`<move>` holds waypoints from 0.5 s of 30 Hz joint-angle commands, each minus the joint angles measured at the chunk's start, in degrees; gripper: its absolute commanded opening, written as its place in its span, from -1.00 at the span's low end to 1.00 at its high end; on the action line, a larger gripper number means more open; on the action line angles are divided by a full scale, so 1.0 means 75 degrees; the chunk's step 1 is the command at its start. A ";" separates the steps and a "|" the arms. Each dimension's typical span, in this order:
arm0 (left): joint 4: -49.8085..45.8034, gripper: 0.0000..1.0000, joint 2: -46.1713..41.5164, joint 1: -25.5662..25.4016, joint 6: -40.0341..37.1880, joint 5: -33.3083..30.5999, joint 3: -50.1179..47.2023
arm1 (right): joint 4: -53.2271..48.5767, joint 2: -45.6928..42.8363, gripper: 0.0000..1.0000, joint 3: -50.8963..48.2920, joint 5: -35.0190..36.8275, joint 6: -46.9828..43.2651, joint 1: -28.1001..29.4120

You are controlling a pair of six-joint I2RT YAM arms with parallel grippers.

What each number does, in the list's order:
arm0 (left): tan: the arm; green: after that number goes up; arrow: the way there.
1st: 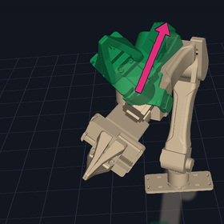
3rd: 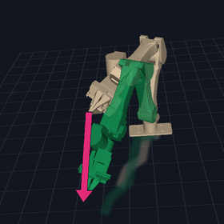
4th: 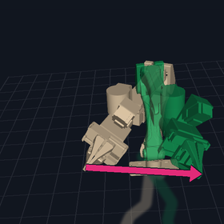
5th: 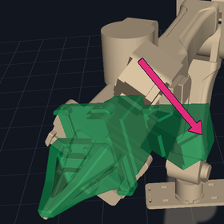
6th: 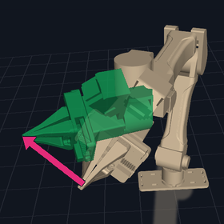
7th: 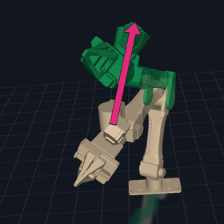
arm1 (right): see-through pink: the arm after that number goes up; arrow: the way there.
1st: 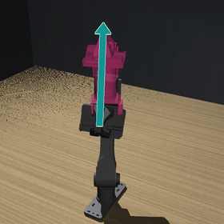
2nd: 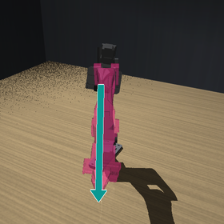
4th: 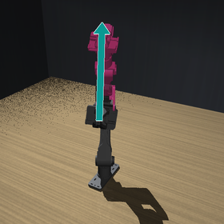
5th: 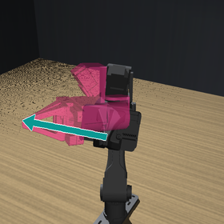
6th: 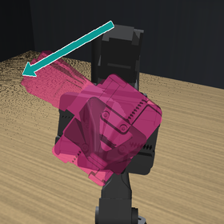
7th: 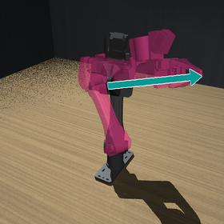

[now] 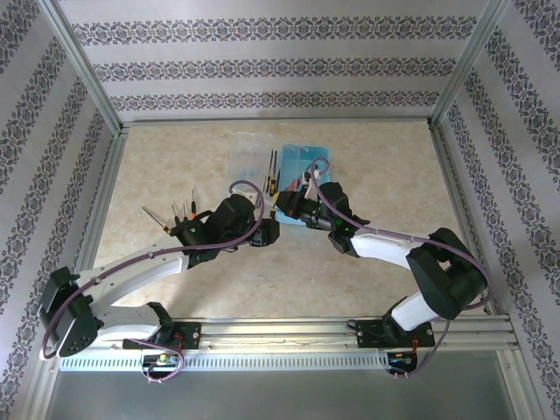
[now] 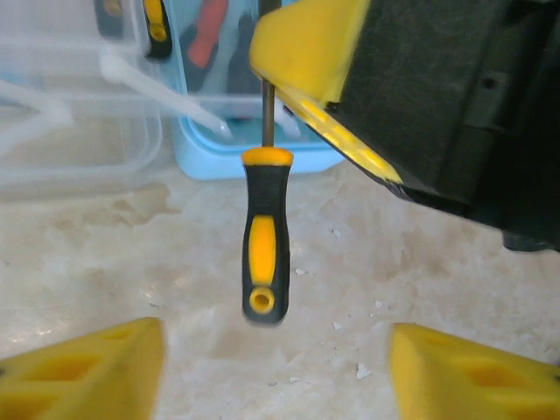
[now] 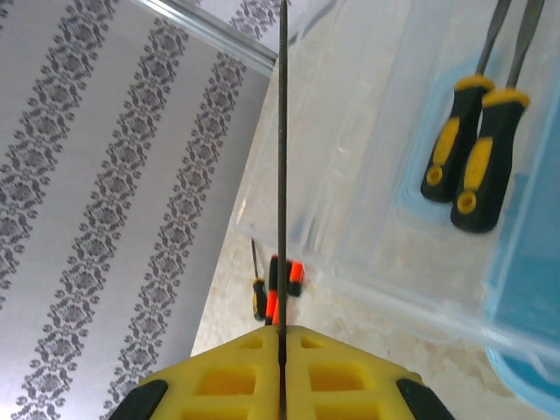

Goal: Pack the tool kit

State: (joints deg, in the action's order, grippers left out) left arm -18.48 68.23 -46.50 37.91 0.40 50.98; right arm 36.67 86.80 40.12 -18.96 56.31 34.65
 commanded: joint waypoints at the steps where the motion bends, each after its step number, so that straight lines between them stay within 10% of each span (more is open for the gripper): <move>1: -0.0823 0.58 -0.1014 0.0074 0.0027 -0.1094 -0.0154 | -0.0287 0.0139 -0.81 0.0722 -0.0046 -0.0416 -0.0403; 15: -0.2476 0.78 -0.3385 0.0552 0.1156 -0.2192 -0.1378 | -0.2926 0.2902 -0.78 0.4216 -0.0651 -0.1502 -0.1586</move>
State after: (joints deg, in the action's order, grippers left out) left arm -33.78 44.36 -43.00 44.66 -13.78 40.93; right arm 20.08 106.24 68.03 -22.13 47.97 22.59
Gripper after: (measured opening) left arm 0.886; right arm 0.110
